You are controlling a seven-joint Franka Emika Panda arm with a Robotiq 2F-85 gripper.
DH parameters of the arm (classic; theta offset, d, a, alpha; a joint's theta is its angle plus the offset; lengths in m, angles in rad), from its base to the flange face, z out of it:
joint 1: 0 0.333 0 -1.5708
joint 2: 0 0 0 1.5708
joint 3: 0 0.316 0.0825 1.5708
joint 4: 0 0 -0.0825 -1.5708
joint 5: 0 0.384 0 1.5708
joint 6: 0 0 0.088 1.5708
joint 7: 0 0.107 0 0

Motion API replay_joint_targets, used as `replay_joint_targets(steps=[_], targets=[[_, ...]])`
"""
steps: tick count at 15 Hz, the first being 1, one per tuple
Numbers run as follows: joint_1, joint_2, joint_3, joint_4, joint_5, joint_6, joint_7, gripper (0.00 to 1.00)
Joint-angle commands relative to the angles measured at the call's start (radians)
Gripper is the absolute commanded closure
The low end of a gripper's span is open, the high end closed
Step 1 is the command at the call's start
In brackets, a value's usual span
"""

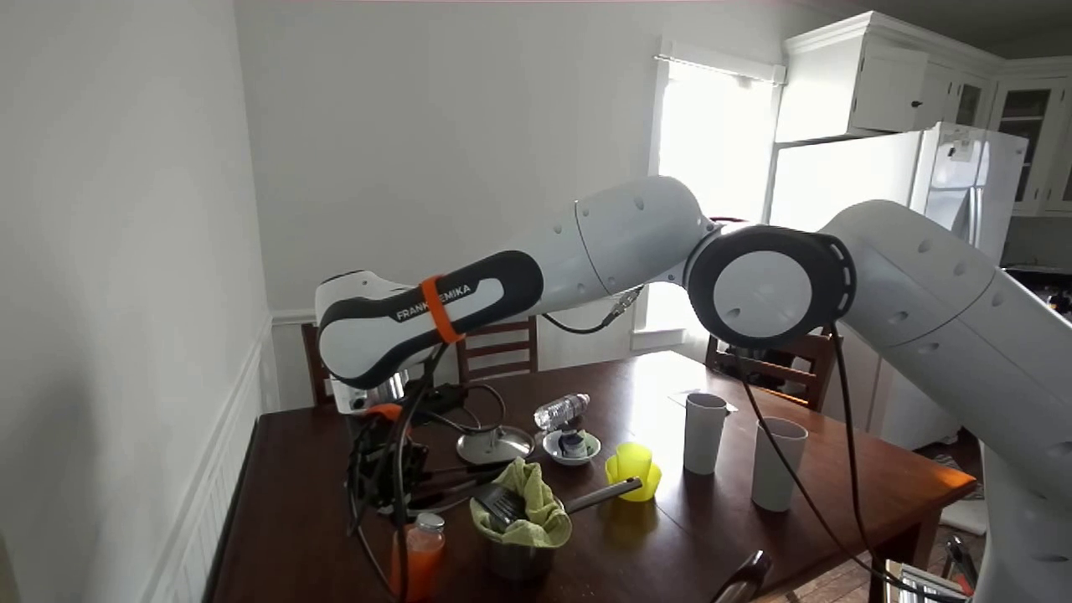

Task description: Slide the yellow bowl backwards and put the yellow cup inside the yellow bowl, remove the spoon from the orange cup and move it into the yellow cup

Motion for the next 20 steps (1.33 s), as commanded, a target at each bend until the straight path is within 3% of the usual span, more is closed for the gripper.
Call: replay_joint_targets(steps=[1, 20], targets=[[0.018, 0.052, -0.012, 0.098, -0.029, -0.065, -0.001, 0.99], [0.061, 0.049, -0.024, 0.24, -0.091, -0.185, 0.003, 0.99]])
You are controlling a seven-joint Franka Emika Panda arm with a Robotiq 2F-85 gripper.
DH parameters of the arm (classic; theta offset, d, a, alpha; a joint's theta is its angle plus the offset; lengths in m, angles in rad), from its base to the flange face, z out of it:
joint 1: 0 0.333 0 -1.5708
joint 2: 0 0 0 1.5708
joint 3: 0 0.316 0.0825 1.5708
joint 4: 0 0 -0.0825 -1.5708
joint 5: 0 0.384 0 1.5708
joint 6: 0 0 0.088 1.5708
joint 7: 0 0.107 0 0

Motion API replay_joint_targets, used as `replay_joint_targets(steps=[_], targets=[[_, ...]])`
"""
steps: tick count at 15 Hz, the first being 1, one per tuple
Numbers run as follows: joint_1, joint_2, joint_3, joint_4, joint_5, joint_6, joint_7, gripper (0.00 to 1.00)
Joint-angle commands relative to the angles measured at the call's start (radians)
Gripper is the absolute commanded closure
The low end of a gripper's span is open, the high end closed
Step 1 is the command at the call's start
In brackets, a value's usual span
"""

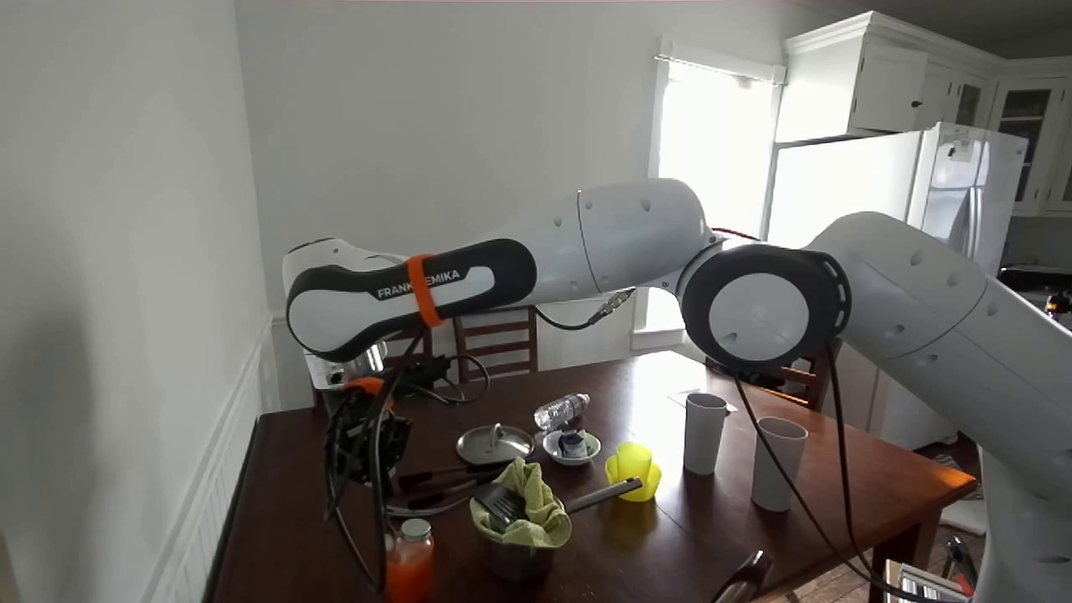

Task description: Slide the yellow bowl backwards and put the yellow cup inside the yellow bowl, remove the spoon from the orange cup and move it into the yellow cup

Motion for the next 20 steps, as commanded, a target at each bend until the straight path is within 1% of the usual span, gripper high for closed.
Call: replay_joint_targets(steps=[1, 7, 11, 15, 20], targets=[[0.019, -0.002, -0.017, 0.044, -0.032, -0.04, 0.002, 0.99], [0.027, -0.021, -0.023, 0.069, -0.042, -0.061, 0.011, 0.99], [0.039, -0.072, -0.047, 0.044, -0.065, -0.074, 0.034, 0.99], [0.031, -0.166, -0.063, -0.042, -0.068, -0.052, 0.05, 0.99], [-0.011, -0.326, -0.084, -0.249, -0.039, -0.012, 0.074, 0.99]])
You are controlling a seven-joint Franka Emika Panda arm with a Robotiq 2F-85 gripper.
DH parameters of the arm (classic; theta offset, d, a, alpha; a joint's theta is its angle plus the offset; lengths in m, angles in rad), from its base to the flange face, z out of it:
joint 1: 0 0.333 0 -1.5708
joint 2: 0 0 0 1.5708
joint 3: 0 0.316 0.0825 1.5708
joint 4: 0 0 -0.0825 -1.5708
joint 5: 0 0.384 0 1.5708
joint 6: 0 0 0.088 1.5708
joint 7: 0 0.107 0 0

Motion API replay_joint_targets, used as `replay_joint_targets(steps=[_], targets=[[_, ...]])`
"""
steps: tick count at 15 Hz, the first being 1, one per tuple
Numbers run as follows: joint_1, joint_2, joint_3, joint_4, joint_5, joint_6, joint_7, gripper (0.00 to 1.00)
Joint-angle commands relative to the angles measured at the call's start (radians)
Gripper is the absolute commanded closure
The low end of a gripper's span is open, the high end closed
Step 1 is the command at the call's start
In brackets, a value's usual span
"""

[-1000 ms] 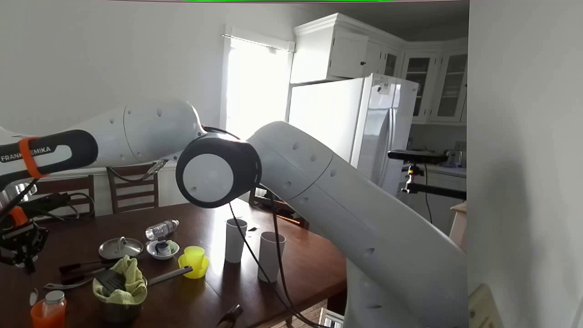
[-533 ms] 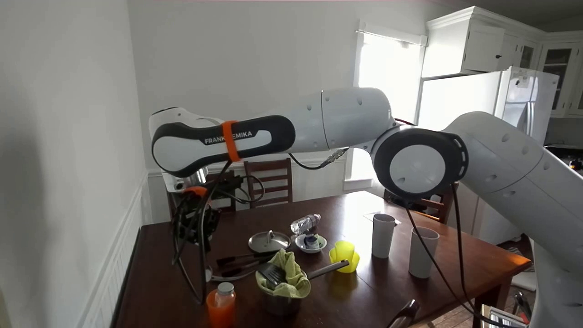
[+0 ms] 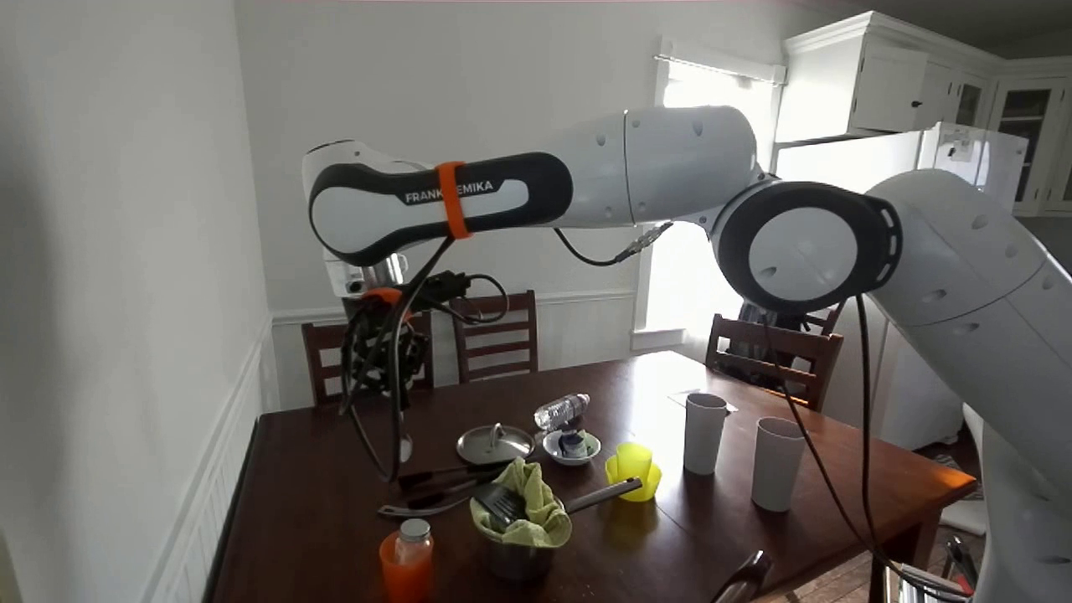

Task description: Slide the yellow bowl backwards and put the yellow cup inside the yellow bowl, remove the spoon from the orange cup and move it into the yellow cup

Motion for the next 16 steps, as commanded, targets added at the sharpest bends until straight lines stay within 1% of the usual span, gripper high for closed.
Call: replay_joint_targets(steps=[1, 4, 7, 8, 10, 11, 12, 16], targets=[[-0.033, -0.165, -0.014, -0.237, 0.017, 0.046, 0.037, 0.99], [-0.068, -0.245, -0.025, -0.363, 0.03, 0.078, 0.053, 0.99], [-0.098, -0.324, -0.031, -0.493, 0.04, 0.141, 0.076, 0.99], [-0.123, -0.351, -0.008, -0.532, 0.027, 0.155, 0.103, 0.99], [-0.141, -0.404, -0.007, -0.618, 0.03, 0.201, 0.134, 0.99], [-0.139, -0.298, 0.002, -0.462, 0.002, 0.13, 0.099, 0.99], [-0.145, -0.312, 0.005, -0.484, 0.001, 0.137, 0.101, 0.96], [-0.145, -0.303, 0.012, -0.477, 0.002, 0.136, 0.1, 0.96]])
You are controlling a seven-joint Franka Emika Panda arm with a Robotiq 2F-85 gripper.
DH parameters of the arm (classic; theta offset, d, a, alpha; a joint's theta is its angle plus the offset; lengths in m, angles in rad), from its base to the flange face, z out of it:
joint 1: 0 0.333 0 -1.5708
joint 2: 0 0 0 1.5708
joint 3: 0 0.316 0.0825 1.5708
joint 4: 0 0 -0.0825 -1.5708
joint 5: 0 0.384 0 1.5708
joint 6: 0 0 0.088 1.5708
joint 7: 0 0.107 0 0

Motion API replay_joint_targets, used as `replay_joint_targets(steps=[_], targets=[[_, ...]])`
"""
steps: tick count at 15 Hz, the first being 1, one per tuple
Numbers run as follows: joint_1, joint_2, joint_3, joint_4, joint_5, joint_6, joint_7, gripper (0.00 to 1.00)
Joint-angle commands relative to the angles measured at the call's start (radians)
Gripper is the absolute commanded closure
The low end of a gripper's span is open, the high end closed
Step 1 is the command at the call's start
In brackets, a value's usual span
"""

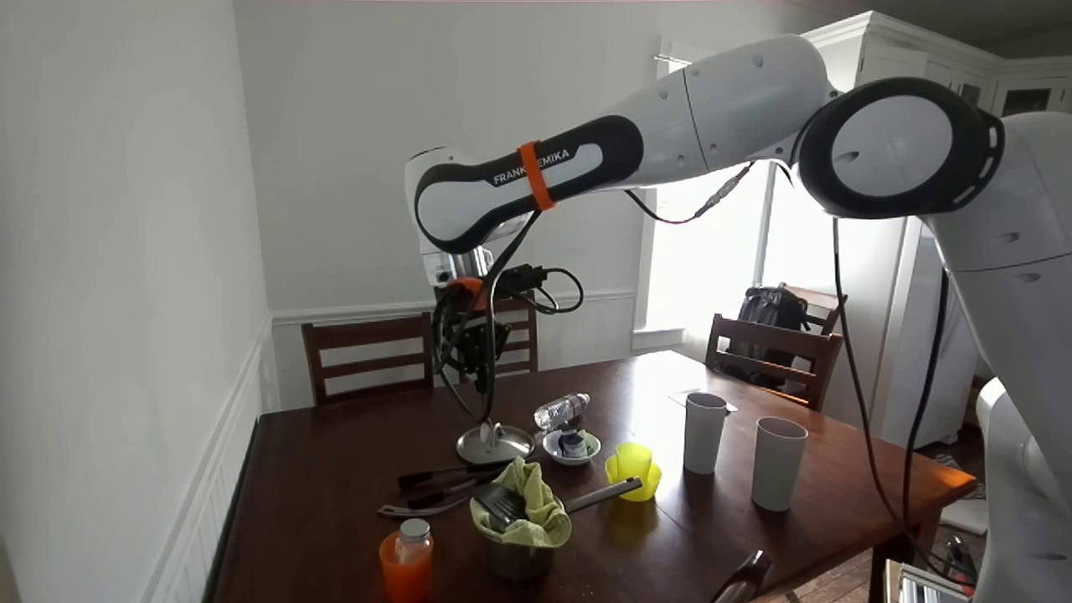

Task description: Slide the yellow bowl backwards and put the yellow cup inside the yellow bowl, remove the spoon from the orange cup and move it into the yellow cup

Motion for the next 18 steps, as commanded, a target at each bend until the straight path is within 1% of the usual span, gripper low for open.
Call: replay_joint_targets(steps=[1, 2, 3, 9, 12, 18], targets=[[-0.017, 0.001, 0.023, 0.004, -0.009, -0.005, 0.005, 0.96], [-0.017, 0.002, 0.023, 0.005, -0.009, -0.005, 0.005, 0.96], [-0.024, -0.007, 0.017, -0.007, -0.008, -0.007, 0.007, 0.99], [-0.111, -0.164, -0.031, -0.243, 0.018, 0.039, 0.141, 0.99], [-0.157, -0.246, -0.04, -0.37, 0.002, 0.065, 0.148, 0.99], [-0.253, -0.415, -0.064, -0.664, -0.041, 0.277, 0.081, 0.99]])
